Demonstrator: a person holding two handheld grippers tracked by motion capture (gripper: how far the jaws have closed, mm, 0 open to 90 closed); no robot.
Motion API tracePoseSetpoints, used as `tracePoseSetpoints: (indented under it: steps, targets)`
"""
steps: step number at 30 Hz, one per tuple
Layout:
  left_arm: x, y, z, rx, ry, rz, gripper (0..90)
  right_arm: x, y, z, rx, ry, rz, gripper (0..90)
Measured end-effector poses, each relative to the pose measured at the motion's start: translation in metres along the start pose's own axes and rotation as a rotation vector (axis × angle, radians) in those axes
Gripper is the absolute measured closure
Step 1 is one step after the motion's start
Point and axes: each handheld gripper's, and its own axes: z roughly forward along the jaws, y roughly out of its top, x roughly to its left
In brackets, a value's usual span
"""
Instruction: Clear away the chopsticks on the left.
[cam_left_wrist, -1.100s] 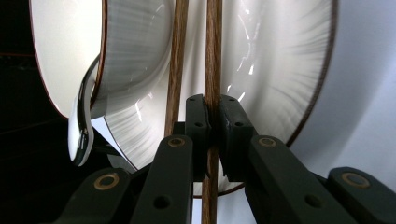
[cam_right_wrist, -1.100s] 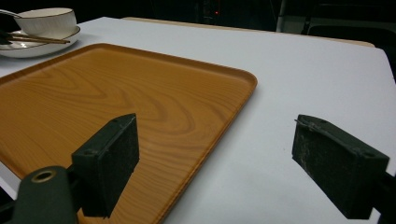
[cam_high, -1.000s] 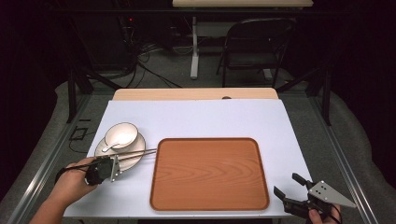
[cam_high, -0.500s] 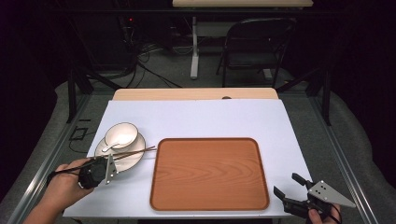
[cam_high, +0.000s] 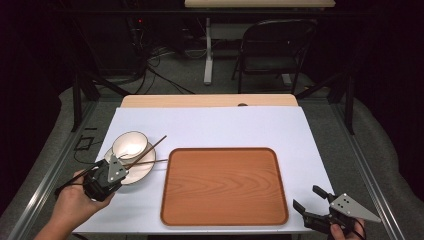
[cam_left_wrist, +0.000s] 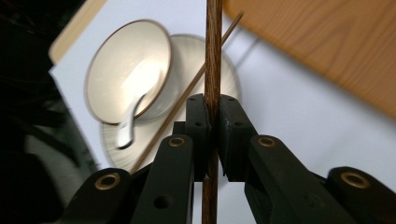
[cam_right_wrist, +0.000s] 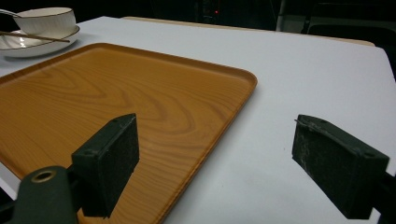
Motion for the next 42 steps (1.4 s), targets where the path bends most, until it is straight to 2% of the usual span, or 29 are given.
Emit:
tracePoseSetpoints:
  steps: [3,5,6,7,8,9,10,11,12,13,16,17,18,19,21,22,25,31,35,40,42]
  targets:
    - [0.0,0.007,-0.003,-0.027,-0.079,-0.126,83.6,0.0,0.0,0.0,-0.001,-0.001,0.001,14.3]
    - [0.002,0.01,-0.005,-0.049,-0.149,-0.226,83.6,0.0,0.0,0.0,-0.002,-0.001,0.001,14.2]
    - [0.004,0.012,-0.006,-0.074,-0.208,-0.321,83.7,0.0,0.0,0.0,-0.002,-0.001,0.002,14.3]
    - [0.004,0.012,-0.006,-0.074,-0.208,-0.321,83.6,0.0,0.0,0.0,-0.002,-0.001,0.002,14.3]
    - [0.007,0.012,-0.006,-0.09,-0.261,-0.412,83.6,0.0,0.0,0.0,-0.002,-0.001,0.0,14.3]
    - [0.007,0.012,-0.006,-0.09,-0.261,-0.412,83.6,0.0,0.0,0.0,-0.002,-0.001,0.0,14.3]
    - [0.007,0.013,-0.006,-0.097,-0.273,-0.446,83.6,0.0,0.0,0.0,-0.002,-0.001,0.0,14.3]
    - [0.008,0.013,-0.005,-0.101,-0.301,-0.489,83.6,0.0,0.0,0.0,-0.002,-0.001,0.0,14.3]
    - [0.01,0.013,-0.003,-0.105,-0.353,-0.559,83.6,0.0,0.0,0.0,-0.002,0.0,0.001,14.3]
    - [0.01,0.012,-0.001,-0.107,-0.387,-0.61,83.6,0.0,0.0,0.0,-0.002,0.0,0.001,14.3]
    - [0.009,0.011,0.005,-0.108,-0.449,-0.71,83.6,0.0,0.0,0.0,-0.002,0.0,0.0,14.3]
    - [0.009,0.01,0.008,-0.105,-0.489,-0.758,83.6,0.0,0.0,0.0,-0.002,0.0,0.0,14.3]
    - [0.008,0.009,0.01,-0.106,-0.506,-0.784,83.6,0.0,0.0,0.0,-0.001,0.0,0.002,14.2]
    - [0.007,0.008,0.014,-0.108,-0.539,-0.829,83.6,0.0,0.0,0.0,-0.002,0.0,0.002,14.2]
    - [0.005,0.007,0.02,-0.094,-0.572,-0.873,83.6,0.0,0.0,0.0,-0.002,0.001,0.002,14.2]
    - [0.002,0.007,0.024,-0.082,-0.575,-0.888,83.6,0.0,0.0,0.0,-0.001,0.001,0.003,14.3]
    - [-0.009,0.011,0.037,-0.037,-0.54,-0.873,83.6,0.0,0.0,0.0,-0.002,0.001,0.003,14.2]
    - [-0.02,0.015,0.055,0.005,-0.551,-0.87,83.6,0.0,0.0,-0.001,-0.004,0.001,0.001,14.3]
    - [-0.025,0.013,0.071,0.035,-0.556,-0.907,83.6,-0.001,0.0,-0.001,-0.006,0.001,0.001,14.3]
    - [-0.031,0.009,0.087,0.087,-0.561,-0.925,83.6,-0.001,0.0,-0.001,-0.006,0.002,0.002,14.2]
    - [-0.032,0.008,0.092,0.106,-0.558,-0.917,83.6,-0.001,0.0,-0.001,-0.007,0.002,0.003,14.3]
